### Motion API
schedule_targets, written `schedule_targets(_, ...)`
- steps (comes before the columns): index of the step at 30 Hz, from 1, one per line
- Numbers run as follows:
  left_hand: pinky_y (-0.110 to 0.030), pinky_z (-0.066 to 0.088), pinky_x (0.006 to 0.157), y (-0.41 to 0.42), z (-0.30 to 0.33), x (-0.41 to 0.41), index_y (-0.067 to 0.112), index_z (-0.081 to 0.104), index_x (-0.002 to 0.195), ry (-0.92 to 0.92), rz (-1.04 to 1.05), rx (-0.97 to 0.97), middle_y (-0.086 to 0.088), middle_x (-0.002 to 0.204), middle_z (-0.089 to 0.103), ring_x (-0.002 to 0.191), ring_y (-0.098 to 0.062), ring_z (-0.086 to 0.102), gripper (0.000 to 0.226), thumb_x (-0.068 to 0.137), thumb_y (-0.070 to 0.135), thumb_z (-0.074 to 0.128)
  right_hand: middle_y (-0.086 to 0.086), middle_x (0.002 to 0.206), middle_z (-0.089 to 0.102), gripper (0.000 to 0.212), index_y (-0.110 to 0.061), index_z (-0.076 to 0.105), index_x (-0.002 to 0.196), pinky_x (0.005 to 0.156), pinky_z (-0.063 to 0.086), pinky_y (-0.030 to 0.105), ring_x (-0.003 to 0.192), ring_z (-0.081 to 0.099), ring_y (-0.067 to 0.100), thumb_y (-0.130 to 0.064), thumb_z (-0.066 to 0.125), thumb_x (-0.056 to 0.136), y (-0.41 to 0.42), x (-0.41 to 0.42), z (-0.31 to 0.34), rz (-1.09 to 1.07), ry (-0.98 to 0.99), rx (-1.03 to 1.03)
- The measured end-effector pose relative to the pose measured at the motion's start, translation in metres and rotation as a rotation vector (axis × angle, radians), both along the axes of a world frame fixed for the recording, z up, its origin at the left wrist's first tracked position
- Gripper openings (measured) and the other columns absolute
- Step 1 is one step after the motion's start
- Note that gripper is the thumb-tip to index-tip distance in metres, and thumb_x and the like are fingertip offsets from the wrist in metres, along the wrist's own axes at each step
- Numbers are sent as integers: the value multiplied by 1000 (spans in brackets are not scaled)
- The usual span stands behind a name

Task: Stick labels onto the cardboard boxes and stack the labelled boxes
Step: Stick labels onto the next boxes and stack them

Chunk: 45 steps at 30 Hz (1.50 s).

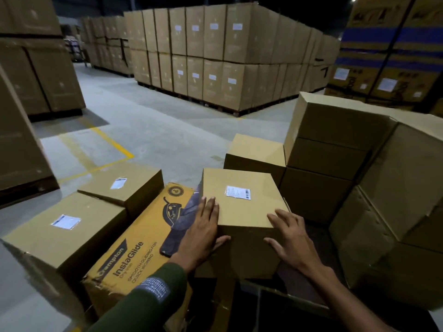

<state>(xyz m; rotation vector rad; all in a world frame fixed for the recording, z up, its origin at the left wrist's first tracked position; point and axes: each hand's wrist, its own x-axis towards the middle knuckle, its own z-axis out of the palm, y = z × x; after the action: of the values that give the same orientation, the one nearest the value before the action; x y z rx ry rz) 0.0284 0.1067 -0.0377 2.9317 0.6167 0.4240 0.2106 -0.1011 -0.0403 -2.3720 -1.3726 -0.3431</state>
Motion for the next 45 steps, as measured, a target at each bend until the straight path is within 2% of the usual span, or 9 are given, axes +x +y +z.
schedule_targets(3,-46,-7,117,5,0,2,9,1,154,-20,25,40,-8,159,-11,146,-25,-19,97,87,78,7,-2,144,44,68,-30,52,138,95,46,52,129,33,21,-71,46,84,3,2,10,-32,54,-48)
schedule_targets(5,-52,2,120,9,-4,4,8,13,155,-51,30,17,-10,161,3,148,-24,-9,95,89,74,-6,-6,137,50,70,-34,58,130,95,41,48,124,39,18,-76,29,82,10,7,18,-70,74,-82)
schedule_targets(8,-57,24,115,11,-8,3,6,41,145,-94,25,30,-16,153,39,145,-28,28,76,102,57,6,-5,124,59,55,-28,65,120,93,40,42,115,49,16,-67,40,89,25,17,35,-72,121,-59)
schedule_targets(10,-57,29,113,14,-14,1,4,47,141,-119,19,59,-16,148,46,140,-30,38,66,104,48,16,-1,121,62,38,-23,66,120,93,43,41,113,52,18,-48,55,94,42,23,45,-32,135,-21)
schedule_targets(17,-57,38,108,14,-14,2,3,52,138,-197,29,127,-17,143,51,137,-31,43,56,100,39,30,6,117,61,36,-17,66,120,93,45,36,106,57,20,-38,62,92,116,47,78,100,232,-119)
schedule_targets(24,-56,38,108,13,-20,7,5,52,138,-209,60,142,-16,145,50,139,-29,40,54,101,38,31,4,121,46,73,-29,55,132,96,43,44,114,42,24,-75,56,75,154,71,77,177,230,-465)
schedule_targets(31,-55,38,110,13,-24,9,3,53,137,-265,67,174,-16,144,50,138,-30,42,53,100,36,34,2,111,52,54,-24,63,120,79,43,31,100,50,17,-54,75,77,161,74,88,282,217,-470)
schedule_targets(38,-58,40,106,9,-22,8,4,52,138,-268,90,172,-16,145,50,139,-30,41,53,99,36,35,-2,105,64,45,-23,65,104,67,47,26,89,60,12,-45,84,71,181,72,109,223,364,-631)
schedule_targets(45,-59,40,105,9,-22,8,6,52,138,-240,110,148,-14,146,49,139,-29,41,53,99,38,33,1,101,69,42,-18,68,99,84,56,40,94,66,19,-40,87,68,189,66,117,164,432,-699)
